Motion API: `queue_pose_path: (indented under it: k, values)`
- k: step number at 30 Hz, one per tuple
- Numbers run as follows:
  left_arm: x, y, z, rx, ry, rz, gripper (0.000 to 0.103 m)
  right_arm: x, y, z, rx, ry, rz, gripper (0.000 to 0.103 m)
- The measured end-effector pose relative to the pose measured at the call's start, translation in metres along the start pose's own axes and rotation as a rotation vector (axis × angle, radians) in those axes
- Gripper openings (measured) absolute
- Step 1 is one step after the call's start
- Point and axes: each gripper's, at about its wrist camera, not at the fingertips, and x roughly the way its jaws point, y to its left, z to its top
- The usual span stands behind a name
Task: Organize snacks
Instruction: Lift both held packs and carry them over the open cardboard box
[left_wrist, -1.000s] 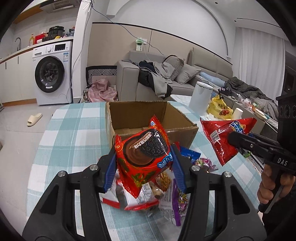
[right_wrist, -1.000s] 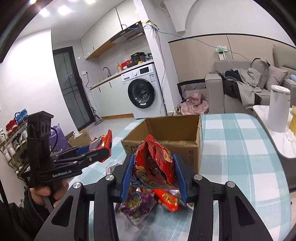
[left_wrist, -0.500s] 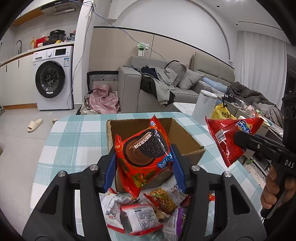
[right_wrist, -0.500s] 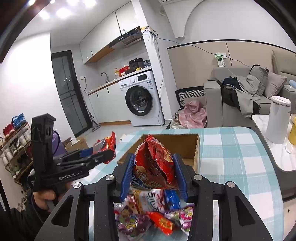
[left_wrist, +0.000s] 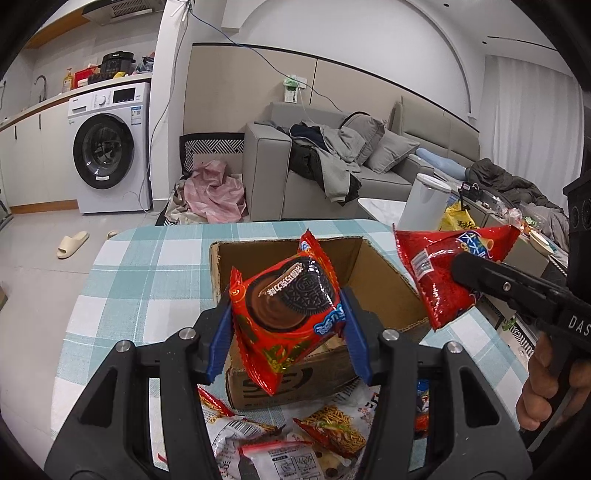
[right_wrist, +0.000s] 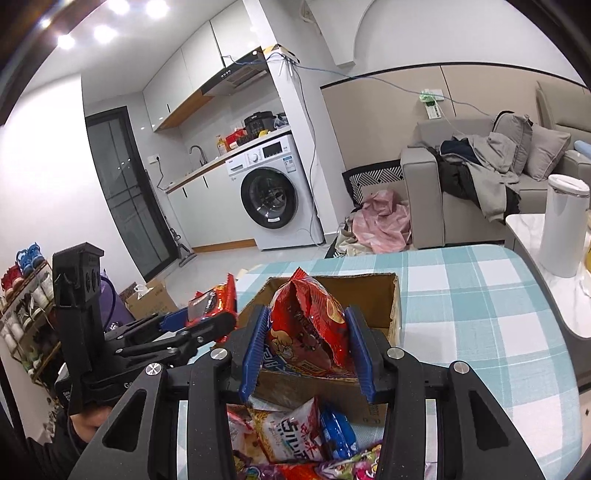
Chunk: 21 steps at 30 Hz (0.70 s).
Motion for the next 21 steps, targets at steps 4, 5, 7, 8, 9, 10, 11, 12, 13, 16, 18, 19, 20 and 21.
queue_pose_path:
  k: [4,5,7,8,9,10,11,12,13,16,18,19,20,21]
  values:
    - [0.019,0.000,0.001,0.008,0.018,0.004,0.050,0.017,-0.003,-0.001,-0.010,0.023,-0.011,0.043]
    - [0.023,0.000,0.001,0.008,0.022,0.004,0.050,0.019,-0.004,-0.001,-0.009,0.026,-0.011,0.043]
    - [0.032,0.001,0.001,0.004,0.027,0.002,0.050,0.025,-0.006,0.000,-0.013,0.034,-0.016,0.043]
    - [0.036,0.001,0.001,0.003,0.032,0.002,0.050,0.027,-0.006,0.000,-0.013,0.034,-0.021,0.043]
    - [0.040,0.002,0.001,0.002,0.036,0.002,0.050,0.030,-0.007,0.001,-0.011,0.038,-0.023,0.043]
    - [0.043,0.002,0.000,0.002,0.037,0.003,0.050,0.033,-0.008,0.001,-0.006,0.042,-0.025,0.043]
    - [0.046,0.003,-0.001,0.004,0.039,0.004,0.050,0.035,-0.008,0.001,-0.004,0.047,-0.025,0.043]
    - [0.048,0.003,-0.001,0.007,0.040,0.004,0.050,0.037,-0.008,0.001,-0.003,0.050,-0.026,0.043]
    - [0.051,0.003,-0.001,0.009,0.041,0.003,0.050,0.040,-0.009,0.001,-0.002,0.052,-0.029,0.043]
    - [0.059,0.002,-0.002,0.013,0.047,0.004,0.050,0.047,-0.014,0.001,0.001,0.064,-0.031,0.043]
    - [0.064,0.003,-0.003,0.013,0.051,0.007,0.050,0.052,-0.015,0.000,0.002,0.075,-0.037,0.043]
    - [0.065,0.003,-0.004,0.013,0.053,0.007,0.050,0.055,-0.016,0.000,0.004,0.079,-0.037,0.043]
    - [0.068,0.003,-0.005,0.014,0.056,0.007,0.050,0.058,-0.016,-0.001,0.006,0.083,-0.035,0.043]
    - [0.069,0.003,-0.006,0.017,0.060,0.008,0.050,0.060,-0.017,-0.001,0.007,0.088,-0.034,0.043]
